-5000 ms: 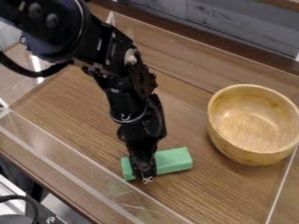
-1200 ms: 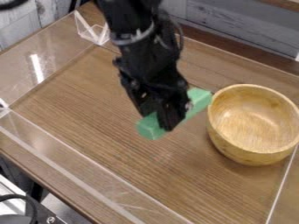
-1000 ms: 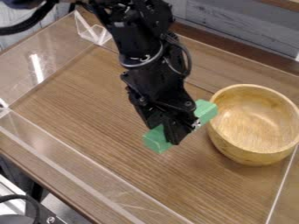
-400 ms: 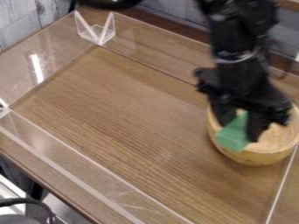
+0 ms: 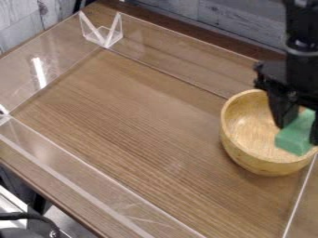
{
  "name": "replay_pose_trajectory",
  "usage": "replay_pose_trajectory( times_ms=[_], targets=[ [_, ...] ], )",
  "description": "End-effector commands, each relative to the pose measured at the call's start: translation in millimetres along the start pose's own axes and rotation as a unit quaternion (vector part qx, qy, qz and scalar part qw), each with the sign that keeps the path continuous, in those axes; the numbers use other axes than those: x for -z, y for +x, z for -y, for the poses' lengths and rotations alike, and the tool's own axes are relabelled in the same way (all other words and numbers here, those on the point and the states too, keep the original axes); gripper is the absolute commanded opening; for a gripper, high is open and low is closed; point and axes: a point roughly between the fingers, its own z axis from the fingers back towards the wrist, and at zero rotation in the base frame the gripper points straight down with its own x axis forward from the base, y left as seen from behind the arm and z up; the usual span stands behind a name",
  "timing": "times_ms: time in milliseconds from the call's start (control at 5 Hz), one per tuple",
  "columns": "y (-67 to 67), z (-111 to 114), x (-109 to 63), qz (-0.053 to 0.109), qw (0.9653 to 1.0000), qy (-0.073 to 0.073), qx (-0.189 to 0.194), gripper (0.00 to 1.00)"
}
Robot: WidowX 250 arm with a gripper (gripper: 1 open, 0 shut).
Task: Put the green block in the brown bowl
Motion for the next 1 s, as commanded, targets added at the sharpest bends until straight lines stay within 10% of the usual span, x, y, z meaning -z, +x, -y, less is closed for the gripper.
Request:
replay_pose_trajectory(
  times_ms=[0, 800],
  targets=[
    [17.7, -6, -31.6, 0.049, 0.9987, -0.002, -0.017, 0.0],
    [15.4, -14, -25.6, 0.069, 0.9968, 0.014, -0.037, 0.0]
  ],
)
